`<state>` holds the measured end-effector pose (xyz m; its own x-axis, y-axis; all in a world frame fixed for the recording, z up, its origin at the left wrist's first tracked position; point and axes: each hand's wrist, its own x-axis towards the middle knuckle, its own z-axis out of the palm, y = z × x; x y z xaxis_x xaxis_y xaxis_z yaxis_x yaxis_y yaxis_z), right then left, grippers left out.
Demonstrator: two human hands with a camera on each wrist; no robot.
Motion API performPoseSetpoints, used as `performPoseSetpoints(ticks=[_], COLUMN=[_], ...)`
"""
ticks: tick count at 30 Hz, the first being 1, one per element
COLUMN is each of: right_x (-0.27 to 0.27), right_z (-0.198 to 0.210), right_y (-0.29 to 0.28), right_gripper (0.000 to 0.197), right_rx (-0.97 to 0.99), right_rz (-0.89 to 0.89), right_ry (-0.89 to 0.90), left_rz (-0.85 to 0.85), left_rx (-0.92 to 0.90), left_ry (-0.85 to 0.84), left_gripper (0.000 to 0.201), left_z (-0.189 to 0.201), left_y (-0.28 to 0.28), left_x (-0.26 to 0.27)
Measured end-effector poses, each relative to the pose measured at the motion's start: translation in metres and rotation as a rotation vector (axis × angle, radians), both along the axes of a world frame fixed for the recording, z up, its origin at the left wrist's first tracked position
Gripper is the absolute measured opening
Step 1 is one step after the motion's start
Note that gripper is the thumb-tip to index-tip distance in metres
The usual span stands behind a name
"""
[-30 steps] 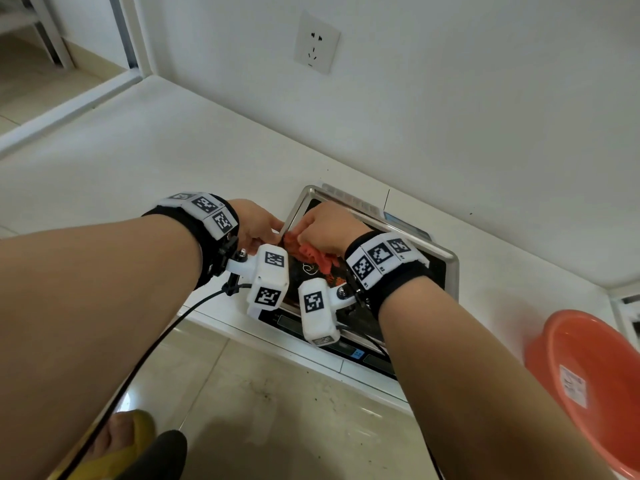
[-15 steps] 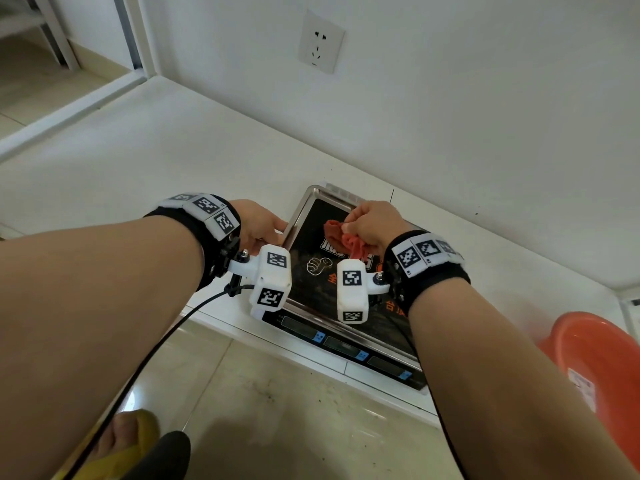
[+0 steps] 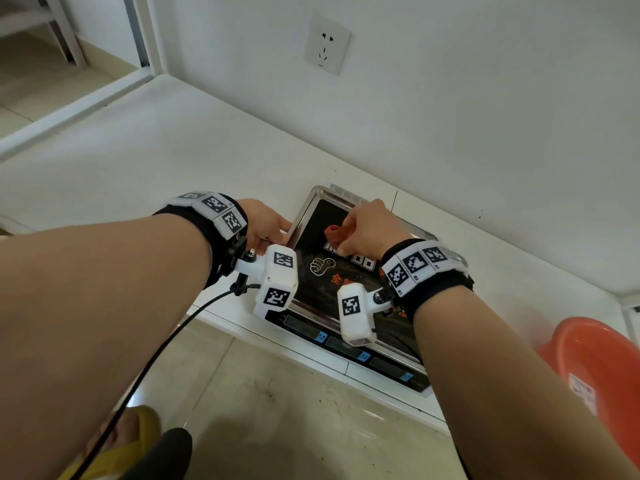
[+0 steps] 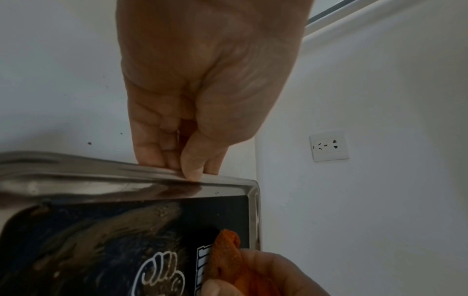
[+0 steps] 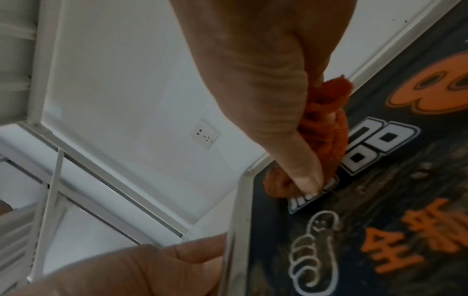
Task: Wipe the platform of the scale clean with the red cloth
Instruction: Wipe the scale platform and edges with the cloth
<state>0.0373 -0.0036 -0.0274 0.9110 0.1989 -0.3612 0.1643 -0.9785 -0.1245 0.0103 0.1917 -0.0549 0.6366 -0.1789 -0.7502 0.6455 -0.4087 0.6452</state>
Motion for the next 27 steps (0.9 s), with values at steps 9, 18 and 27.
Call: performPoseSetpoints(ticks=[9, 18, 27], right_x=[0.004, -0.008, 0.001], right_z=[0.001, 0.000, 0.005], right_y=[0.014, 0.030, -0.014], right_gripper=[0.019, 0.021, 0.017], right_rx=[0.055, 0.074, 0.058], right_rz=[-0.072, 0.192, -0.084], right_ry=[-0.167, -0.007, -0.072], left_rz=[-0.056, -0.102, -0.041], left_rx=[0.031, 0.030, 0.025], left_ry=[-0.009, 0.010, -0.022], left_gripper=[0.025, 0.029, 0.033], left_z=[0.002, 0.002, -0.001], left_y=[0.001, 0.000, -0.001], left_x=[-0.001, 0.001, 0.001])
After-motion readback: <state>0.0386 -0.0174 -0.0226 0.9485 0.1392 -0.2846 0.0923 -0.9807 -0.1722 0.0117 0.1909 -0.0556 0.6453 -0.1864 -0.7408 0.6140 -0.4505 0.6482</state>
